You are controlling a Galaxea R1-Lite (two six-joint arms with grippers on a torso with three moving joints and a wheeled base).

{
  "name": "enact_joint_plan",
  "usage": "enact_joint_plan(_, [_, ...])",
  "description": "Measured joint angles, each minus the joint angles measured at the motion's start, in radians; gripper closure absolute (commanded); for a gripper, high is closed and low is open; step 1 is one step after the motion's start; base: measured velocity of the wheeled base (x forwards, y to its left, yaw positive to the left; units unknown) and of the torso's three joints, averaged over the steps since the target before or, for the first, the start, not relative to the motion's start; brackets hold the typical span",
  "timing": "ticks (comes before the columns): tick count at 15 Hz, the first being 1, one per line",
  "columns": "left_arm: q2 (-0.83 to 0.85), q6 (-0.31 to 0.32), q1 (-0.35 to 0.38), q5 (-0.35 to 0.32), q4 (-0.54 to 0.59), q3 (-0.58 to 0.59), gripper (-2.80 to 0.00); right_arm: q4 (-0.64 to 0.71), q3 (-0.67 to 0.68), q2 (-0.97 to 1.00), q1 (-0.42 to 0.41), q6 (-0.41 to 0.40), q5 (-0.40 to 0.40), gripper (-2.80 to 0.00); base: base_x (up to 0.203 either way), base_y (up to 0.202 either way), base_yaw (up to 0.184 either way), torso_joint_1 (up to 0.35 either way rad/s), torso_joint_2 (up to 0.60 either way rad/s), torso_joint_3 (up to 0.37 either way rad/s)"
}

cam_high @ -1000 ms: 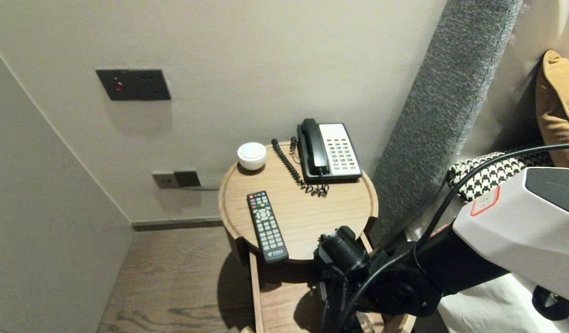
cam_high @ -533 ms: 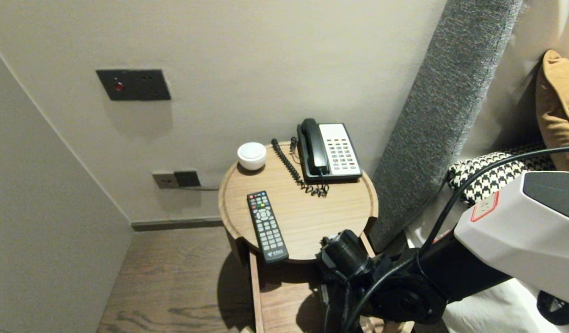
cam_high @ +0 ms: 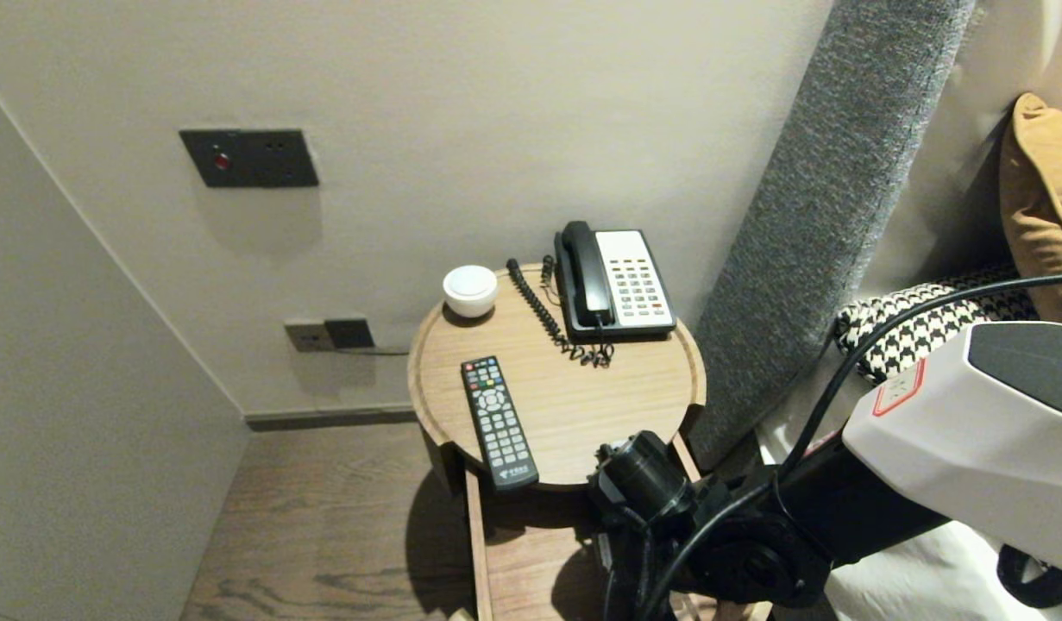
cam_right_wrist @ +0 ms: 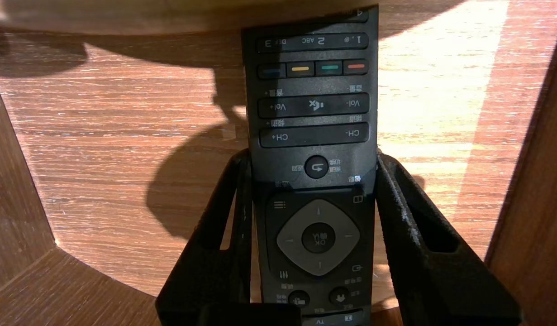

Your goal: Put the remote controls on the table in the drawer one by one

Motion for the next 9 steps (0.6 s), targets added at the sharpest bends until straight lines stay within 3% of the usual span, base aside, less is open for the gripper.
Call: enact_joint_plan(9, [0.000,0.000,0.000,0.000,0.000,0.000,0.00,-0.007,-0.004,0.017,0.000,-0.005,0.000,0.00,0.000,0.000,0.000,0.000,0.00,0.000])
